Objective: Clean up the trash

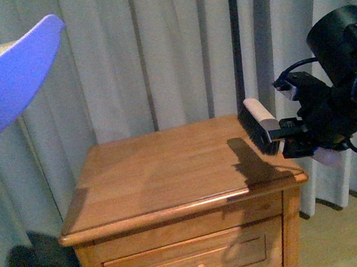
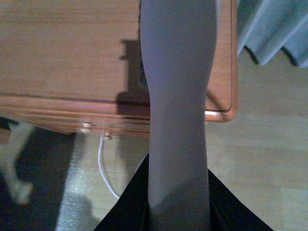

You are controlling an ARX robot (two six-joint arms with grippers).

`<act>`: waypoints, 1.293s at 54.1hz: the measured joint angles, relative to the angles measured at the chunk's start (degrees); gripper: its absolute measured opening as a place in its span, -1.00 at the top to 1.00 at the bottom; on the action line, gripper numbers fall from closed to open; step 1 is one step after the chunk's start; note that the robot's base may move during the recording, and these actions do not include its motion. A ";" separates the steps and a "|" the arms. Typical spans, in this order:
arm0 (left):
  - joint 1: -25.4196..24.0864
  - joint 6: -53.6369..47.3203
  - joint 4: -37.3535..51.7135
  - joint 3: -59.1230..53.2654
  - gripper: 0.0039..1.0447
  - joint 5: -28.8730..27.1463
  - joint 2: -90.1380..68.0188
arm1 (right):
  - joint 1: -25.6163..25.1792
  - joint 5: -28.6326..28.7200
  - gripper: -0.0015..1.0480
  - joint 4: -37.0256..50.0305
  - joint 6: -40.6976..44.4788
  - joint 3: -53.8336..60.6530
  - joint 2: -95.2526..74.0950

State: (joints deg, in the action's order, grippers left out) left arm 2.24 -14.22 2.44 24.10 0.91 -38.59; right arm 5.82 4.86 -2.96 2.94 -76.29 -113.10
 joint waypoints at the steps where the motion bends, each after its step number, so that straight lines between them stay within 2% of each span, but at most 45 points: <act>1: 0.00 0.00 0.00 0.00 0.47 -0.02 0.00 | 0.13 -0.07 0.62 0.66 1.18 1.60 1.62; 7: 0.00 0.00 0.00 0.00 0.47 0.00 0.02 | 0.85 -1.27 0.62 5.97 11.80 13.68 13.29; 14: 0.00 0.00 0.00 0.00 0.47 -0.02 0.00 | 1.01 -2.34 0.62 11.91 16.76 24.24 23.10; 24: 0.00 0.00 0.00 0.00 0.47 0.00 0.02 | 0.07 -3.74 0.62 21.90 16.20 41.75 41.68; 29: 0.00 0.00 0.00 0.00 0.47 0.00 0.00 | -0.35 -6.86 0.62 26.01 13.73 49.09 51.58; 38: 0.00 0.00 0.00 0.00 0.47 0.00 0.00 | 0.44 -9.16 0.62 24.50 10.34 55.19 62.82; 54: 0.00 0.00 0.00 0.00 0.47 0.00 0.00 | 4.22 -14.01 0.62 14.78 6.93 60.39 80.52; 70: 0.00 0.00 0.00 0.00 0.47 -0.02 0.00 | 4.42 -14.67 0.62 13.75 6.91 61.07 83.84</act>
State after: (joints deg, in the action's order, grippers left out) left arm 2.24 -14.22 2.44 24.10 0.89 -38.59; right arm 10.24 -9.80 10.79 9.85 -15.22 -29.26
